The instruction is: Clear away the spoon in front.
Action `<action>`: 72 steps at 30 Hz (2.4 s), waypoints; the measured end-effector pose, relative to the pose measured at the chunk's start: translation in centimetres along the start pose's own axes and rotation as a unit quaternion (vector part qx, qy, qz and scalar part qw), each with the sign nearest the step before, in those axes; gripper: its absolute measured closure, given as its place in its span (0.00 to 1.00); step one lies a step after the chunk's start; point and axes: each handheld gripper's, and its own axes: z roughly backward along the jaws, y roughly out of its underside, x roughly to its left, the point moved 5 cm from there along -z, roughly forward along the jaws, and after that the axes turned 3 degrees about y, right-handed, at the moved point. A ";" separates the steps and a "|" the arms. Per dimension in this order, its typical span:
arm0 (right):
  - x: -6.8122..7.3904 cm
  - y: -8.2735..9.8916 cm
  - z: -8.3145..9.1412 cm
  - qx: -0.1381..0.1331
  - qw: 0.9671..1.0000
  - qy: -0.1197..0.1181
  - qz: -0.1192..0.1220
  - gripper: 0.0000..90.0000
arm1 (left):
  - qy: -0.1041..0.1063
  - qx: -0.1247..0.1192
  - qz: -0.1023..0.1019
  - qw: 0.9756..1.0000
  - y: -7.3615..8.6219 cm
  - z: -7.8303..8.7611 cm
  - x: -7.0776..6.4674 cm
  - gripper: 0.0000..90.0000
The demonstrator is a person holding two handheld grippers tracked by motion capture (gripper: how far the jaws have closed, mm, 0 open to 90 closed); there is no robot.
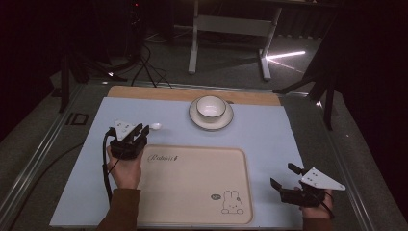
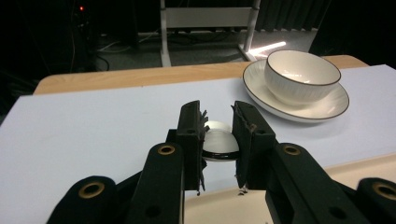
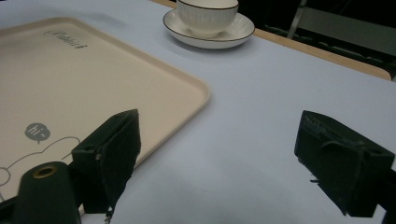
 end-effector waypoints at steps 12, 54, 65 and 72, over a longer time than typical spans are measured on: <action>0.0 0.1 -0.1 0.006 1.000 -0.001 0.002 0.16 | -0.006 0.008 0.002 1.000 1.7 0.5 0.0 0.82; 0.0 0.3 -0.4 0.015 1.000 -0.005 0.004 0.16 | -0.016 0.048 0.013 0.999 7.5 2.0 -0.6 0.82; 0.0 0.4 -0.4 0.017 1.000 -0.006 0.005 0.16 | -0.020 0.053 0.014 0.998 7.9 2.1 -0.7 0.82; 0.1 0.4 -0.4 0.019 1.000 -0.007 0.006 0.16 | -0.019 0.062 0.017 0.998 8.4 2.3 -0.6 0.82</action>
